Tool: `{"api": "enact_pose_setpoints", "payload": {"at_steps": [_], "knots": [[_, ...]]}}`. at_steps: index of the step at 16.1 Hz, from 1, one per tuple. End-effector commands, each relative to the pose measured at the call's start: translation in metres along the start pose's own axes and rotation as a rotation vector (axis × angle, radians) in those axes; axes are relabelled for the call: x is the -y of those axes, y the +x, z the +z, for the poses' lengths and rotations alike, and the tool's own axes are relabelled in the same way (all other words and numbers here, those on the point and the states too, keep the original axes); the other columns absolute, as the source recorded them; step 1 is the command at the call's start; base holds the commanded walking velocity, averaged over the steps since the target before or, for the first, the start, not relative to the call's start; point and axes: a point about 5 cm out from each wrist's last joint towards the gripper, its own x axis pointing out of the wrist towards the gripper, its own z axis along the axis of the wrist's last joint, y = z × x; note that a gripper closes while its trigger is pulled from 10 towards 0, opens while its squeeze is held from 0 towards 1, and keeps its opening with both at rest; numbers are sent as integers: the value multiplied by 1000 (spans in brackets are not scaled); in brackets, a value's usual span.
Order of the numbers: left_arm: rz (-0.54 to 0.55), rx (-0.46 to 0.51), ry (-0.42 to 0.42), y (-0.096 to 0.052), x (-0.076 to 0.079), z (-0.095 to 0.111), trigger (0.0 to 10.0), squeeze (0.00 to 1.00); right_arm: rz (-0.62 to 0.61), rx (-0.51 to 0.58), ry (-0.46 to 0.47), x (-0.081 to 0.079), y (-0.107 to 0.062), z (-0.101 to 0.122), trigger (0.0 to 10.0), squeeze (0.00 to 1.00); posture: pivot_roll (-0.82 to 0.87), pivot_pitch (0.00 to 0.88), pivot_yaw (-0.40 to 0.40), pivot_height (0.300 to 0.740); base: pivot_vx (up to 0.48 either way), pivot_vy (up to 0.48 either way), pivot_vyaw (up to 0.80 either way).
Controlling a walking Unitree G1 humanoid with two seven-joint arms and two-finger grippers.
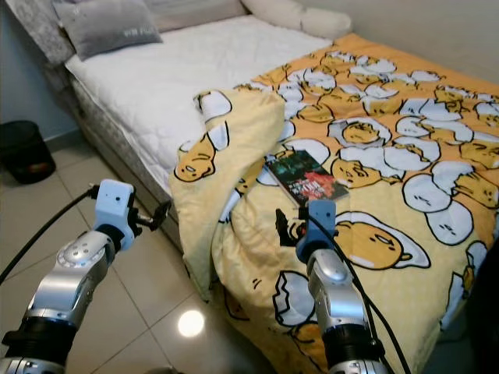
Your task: Clean up the room
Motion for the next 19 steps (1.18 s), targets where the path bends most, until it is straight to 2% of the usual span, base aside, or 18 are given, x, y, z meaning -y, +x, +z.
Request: {"api": "enact_pose_setpoints", "payload": {"at_steps": [1, 7, 8, 10, 14, 17, 19], "knots": [[1, 7, 1, 1, -1, 4, 10000, 549, 1, 21, 3, 0, 1, 7, 10000, 1000, -11, 0, -2, 740, 0, 0, 0], [-20, 25, -11, 2, 0, 7, 10000, 569, -16, 11, -4, 1, 3, 8, 10000, 1000, -13, 0, -4, 740, 0, 0, 0], [-21, 26, -14, 2, 0, 7, 10000, 569, -15, 6, -5, 0, 3, 7, 10000, 0, -13, 0, -4, 740, 240, 0, 0], [-23, 27, -17, 2, 0, 7, 10000, 569, 3, 6, -27, -1, 4, 9, 10000, 0, -13, 0, -3, 740, 257, 0, 0], [-28, 29, -23, 2, 0, 8, 10000, 573, 16, 1, -46, -4, 4, 9, 10000, 0, -13, 0, -3, 740, 291, 0, 741], [-29, 30, -23, 2, 0, 8, 10000, 569, -9, -7, -15, -2, 4, 7, 10000, 0, -13, 0, -4, 740, 310, 0, 0], [-49, 31, -10, 2, 3, 8, 10000, 549, -23, -17, -15, 1, 4, 7, 10000, 0, -16, 0, -3, 740, 0, 0, 0]]}}
